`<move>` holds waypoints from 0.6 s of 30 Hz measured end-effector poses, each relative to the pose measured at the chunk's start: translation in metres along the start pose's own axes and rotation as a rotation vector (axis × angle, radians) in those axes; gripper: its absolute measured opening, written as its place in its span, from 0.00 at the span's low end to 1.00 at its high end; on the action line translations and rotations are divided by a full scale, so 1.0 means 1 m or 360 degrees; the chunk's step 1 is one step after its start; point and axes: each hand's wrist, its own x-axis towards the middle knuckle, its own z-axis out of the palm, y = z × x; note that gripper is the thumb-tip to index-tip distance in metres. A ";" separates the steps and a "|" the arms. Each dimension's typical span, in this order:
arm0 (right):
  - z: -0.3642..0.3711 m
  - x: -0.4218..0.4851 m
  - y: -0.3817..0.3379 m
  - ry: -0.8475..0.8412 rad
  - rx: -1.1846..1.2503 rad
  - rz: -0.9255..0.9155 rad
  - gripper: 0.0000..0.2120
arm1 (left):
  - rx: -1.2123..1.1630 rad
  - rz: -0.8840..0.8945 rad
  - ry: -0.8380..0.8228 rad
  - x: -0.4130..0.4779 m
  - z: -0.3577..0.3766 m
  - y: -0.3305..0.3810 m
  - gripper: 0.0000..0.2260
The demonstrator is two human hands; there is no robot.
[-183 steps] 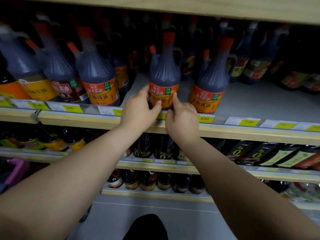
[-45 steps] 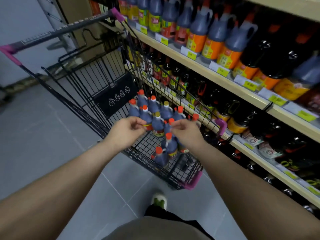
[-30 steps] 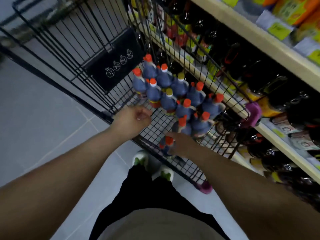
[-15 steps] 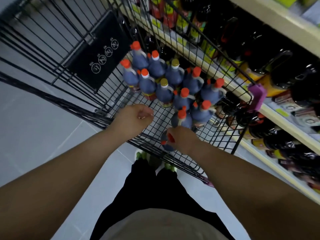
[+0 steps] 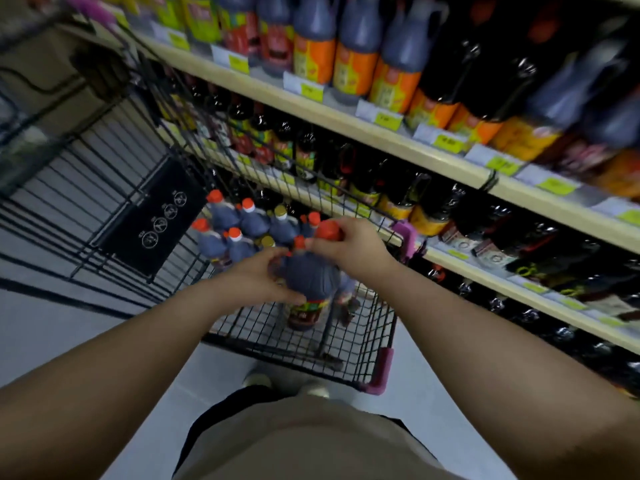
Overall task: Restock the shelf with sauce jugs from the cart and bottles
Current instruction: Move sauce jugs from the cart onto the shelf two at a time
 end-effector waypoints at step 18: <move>0.009 -0.017 -0.035 0.0850 0.0968 0.0511 0.30 | -0.0162 0.0121 -0.0473 0.036 -0.049 0.028 0.37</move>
